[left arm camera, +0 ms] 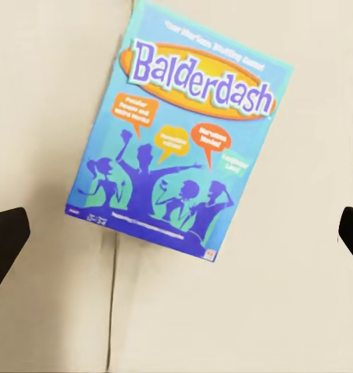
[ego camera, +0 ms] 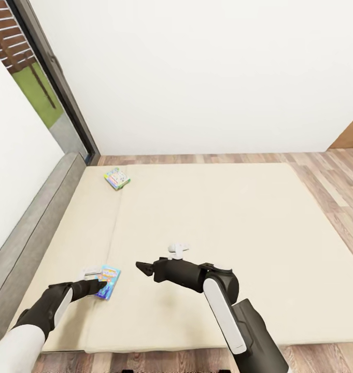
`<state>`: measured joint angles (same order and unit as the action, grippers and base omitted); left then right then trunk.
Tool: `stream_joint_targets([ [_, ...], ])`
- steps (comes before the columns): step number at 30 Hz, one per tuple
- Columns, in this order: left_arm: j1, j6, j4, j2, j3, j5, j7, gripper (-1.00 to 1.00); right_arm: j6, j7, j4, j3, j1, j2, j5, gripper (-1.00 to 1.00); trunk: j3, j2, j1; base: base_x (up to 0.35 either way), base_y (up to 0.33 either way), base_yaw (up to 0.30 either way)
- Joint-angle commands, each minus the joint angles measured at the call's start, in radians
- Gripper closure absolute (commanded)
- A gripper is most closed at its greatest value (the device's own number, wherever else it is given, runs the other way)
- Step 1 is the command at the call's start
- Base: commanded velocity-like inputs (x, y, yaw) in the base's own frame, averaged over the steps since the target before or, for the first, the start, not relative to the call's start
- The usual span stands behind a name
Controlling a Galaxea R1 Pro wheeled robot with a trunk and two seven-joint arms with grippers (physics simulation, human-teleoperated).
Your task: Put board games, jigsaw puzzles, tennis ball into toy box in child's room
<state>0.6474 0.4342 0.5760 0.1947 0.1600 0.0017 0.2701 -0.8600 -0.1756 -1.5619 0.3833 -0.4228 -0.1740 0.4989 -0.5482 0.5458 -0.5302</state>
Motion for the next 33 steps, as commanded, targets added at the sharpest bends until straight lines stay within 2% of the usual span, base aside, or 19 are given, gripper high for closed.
stream_joint_targets([
  [1,0.015,0.008,0.008,0.000,0.005,0.000,0.005,-1.00,-0.006,-0.008,-0.001,-0.002,-0.001,0.000,-0.006,-1.00,-0.003,0.001,0.000,0.000,0.000,0.000],
  [7,0.087,0.019,0.021,-0.001,0.006,0.000,0.003,-1.00,-0.009,-0.012,-0.005,-0.005,-0.001,0.000,-0.006,-1.00,-0.013,0.001,0.000,0.000,0.000,0.000],
  [11,0.114,0.019,0.021,-0.001,0.006,0.001,0.000,-1.00,-0.012,-0.014,-0.011,-0.005,-0.001,0.000,-0.005,-1.00,-0.019,0.001,0.000,0.000,0.000,0.000],
  [23,0.131,0.007,0.015,-0.011,0.000,0.000,-0.069,-1.00,-0.014,-0.015,-0.016,0.001,-0.001,0.000,-0.005,-1.00,-0.039,0.001,0.000,0.000,0.000,0.000],
  [33,0.132,0.004,0.015,-0.012,-0.002,0.000,-0.086,-1.00,-0.011,-0.015,-0.017,0.000,-0.001,0.000,-0.005,-1.00,-0.055,0.001,0.000,0.000,0.000,0.000],
])
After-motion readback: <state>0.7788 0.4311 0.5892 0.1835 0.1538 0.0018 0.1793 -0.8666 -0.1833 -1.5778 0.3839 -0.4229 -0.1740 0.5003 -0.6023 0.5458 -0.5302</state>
